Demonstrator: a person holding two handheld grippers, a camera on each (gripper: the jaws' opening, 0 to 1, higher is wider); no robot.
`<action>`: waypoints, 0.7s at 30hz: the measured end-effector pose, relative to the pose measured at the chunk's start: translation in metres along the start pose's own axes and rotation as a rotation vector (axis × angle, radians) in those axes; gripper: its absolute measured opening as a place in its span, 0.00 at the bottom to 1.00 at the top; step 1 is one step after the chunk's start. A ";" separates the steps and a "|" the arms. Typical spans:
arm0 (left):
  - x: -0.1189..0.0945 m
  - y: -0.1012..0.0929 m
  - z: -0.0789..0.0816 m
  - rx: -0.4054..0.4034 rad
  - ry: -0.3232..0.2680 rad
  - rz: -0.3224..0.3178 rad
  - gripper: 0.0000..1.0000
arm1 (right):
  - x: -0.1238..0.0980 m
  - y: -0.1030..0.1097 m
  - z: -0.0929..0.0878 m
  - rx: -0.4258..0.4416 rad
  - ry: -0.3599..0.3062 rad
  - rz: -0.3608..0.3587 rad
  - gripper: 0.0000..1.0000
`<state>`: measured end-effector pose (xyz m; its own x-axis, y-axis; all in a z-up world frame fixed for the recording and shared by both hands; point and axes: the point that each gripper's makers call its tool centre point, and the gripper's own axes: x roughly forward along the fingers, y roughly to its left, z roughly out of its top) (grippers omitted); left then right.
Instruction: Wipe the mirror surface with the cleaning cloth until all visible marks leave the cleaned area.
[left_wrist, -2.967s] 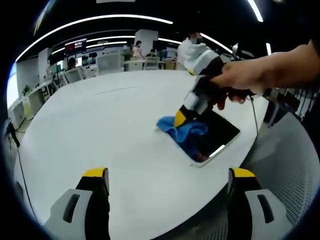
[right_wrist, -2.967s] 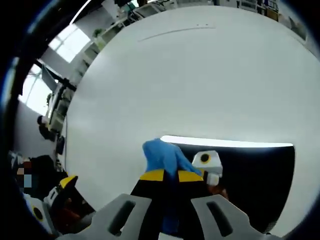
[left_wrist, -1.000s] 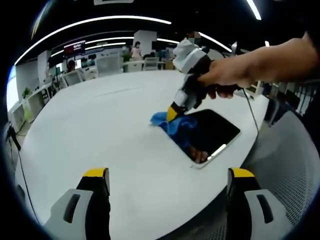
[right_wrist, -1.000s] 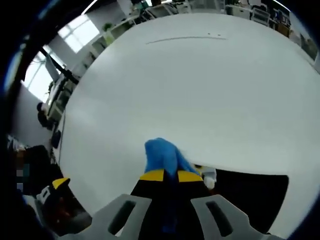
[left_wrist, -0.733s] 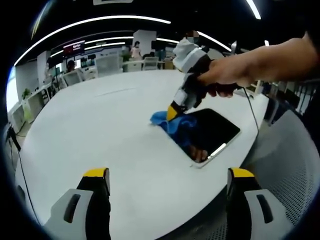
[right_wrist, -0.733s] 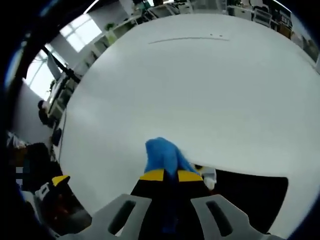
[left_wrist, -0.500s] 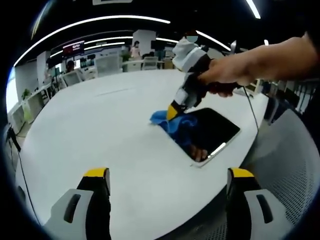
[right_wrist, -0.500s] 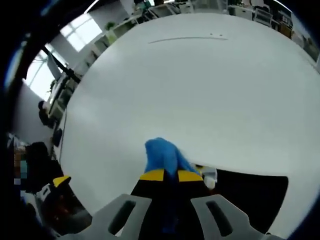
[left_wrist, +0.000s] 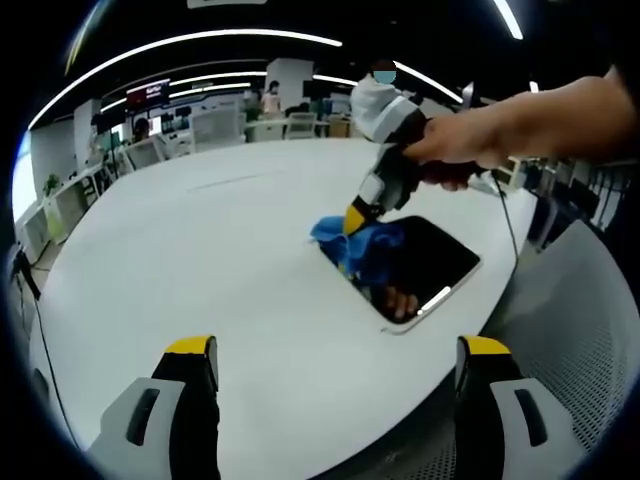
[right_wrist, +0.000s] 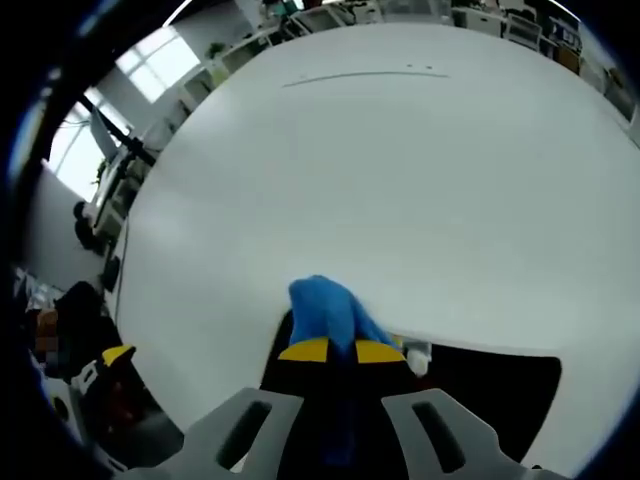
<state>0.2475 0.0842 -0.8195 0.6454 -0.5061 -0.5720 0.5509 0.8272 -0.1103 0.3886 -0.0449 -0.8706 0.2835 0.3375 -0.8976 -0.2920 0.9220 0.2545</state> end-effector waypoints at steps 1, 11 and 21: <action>0.000 0.000 0.000 -0.003 0.001 -0.001 0.99 | -0.003 -0.002 -0.002 0.000 -0.001 -0.001 0.02; 0.000 -0.001 0.001 0.008 -0.003 -0.005 0.99 | 0.001 -0.018 0.002 0.016 0.005 -0.003 0.02; 0.000 -0.001 0.000 0.013 0.002 -0.005 0.99 | 0.000 -0.029 0.001 0.016 0.009 -0.020 0.02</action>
<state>0.2471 0.0832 -0.8192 0.6416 -0.5097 -0.5732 0.5611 0.8214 -0.1024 0.3982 -0.0715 -0.8779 0.2804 0.3177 -0.9058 -0.2721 0.9313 0.2424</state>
